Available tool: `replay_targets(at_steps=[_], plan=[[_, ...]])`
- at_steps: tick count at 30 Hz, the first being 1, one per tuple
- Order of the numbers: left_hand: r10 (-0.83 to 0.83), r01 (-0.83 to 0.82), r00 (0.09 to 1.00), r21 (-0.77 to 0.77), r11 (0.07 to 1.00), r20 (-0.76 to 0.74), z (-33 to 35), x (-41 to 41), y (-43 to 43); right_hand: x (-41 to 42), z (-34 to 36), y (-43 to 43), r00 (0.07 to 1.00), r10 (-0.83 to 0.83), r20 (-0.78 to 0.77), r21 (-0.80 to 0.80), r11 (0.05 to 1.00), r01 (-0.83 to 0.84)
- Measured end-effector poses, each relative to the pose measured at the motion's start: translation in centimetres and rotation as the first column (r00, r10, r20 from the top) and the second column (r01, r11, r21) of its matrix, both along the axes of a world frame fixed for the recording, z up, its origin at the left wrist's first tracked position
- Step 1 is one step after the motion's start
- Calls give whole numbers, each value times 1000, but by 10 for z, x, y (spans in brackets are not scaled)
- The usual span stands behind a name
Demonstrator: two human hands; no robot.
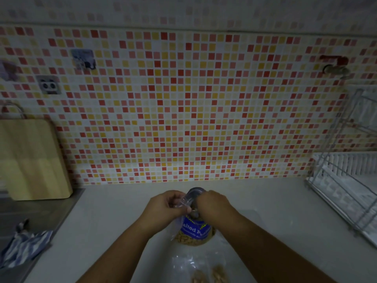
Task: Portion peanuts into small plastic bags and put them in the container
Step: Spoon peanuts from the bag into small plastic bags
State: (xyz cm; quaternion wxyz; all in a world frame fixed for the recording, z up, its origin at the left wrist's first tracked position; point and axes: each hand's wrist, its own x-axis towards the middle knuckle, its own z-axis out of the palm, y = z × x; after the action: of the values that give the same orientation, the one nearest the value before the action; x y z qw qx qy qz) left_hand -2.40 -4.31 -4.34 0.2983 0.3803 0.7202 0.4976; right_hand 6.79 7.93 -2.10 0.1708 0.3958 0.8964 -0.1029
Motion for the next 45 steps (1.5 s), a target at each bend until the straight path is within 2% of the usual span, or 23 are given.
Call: replay_targets(at_steps=[2,6,9,13,16,19,21,23,27,35,37,39,41,43,45], plan=[[2,-2,1000,4,1000,2,0,0,0,-4,-5,-2,993,-119,12,-57,991,119],[13,-13,1000,15,1000,2,-1,1,0,-8,-18,-7,988,-130,-83,-24,991,128],[8,-8,1000,8,1000,4,-1,1,1,-4,-15,-6,978,-191,-89,-33,981,189],[-5,5,1000,-5,1000,12,0,-2,1,6,-13,9,909,-330,-253,-77,944,321],[39,-39,999,28,999,19,4,-4,0,11,-16,23,881,-404,-246,-131,915,382],[93,-93,996,61,994,3,8,-10,0,17,-12,35,929,-336,-157,-152,937,314],[114,-112,993,48,993,-44,10,-13,1,22,0,38,974,-224,26,-137,965,226],[121,-120,985,20,993,-119,13,-16,2,25,9,41,982,-153,111,-123,978,166],[93,-103,957,-22,994,-276,18,-15,4,30,15,45,966,-141,215,-138,975,173],[-39,-20,867,-113,993,-497,26,-4,13,39,41,56,969,-139,206,-73,985,157],[-56,-11,852,-124,992,-521,27,0,17,39,49,54,976,-87,199,-20,996,92],[-64,-2,844,-123,992,-532,30,6,21,37,54,50,986,-24,165,26,999,20],[-66,0,841,-122,993,-537,31,12,27,37,51,44,999,6,54,104,995,-12],[-58,2,855,-109,994,-515,31,17,32,39,46,36,993,36,-113,147,989,-19],[-28,-5,891,-72,997,-454,28,21,37,44,45,23,934,47,-354,148,989,6]])
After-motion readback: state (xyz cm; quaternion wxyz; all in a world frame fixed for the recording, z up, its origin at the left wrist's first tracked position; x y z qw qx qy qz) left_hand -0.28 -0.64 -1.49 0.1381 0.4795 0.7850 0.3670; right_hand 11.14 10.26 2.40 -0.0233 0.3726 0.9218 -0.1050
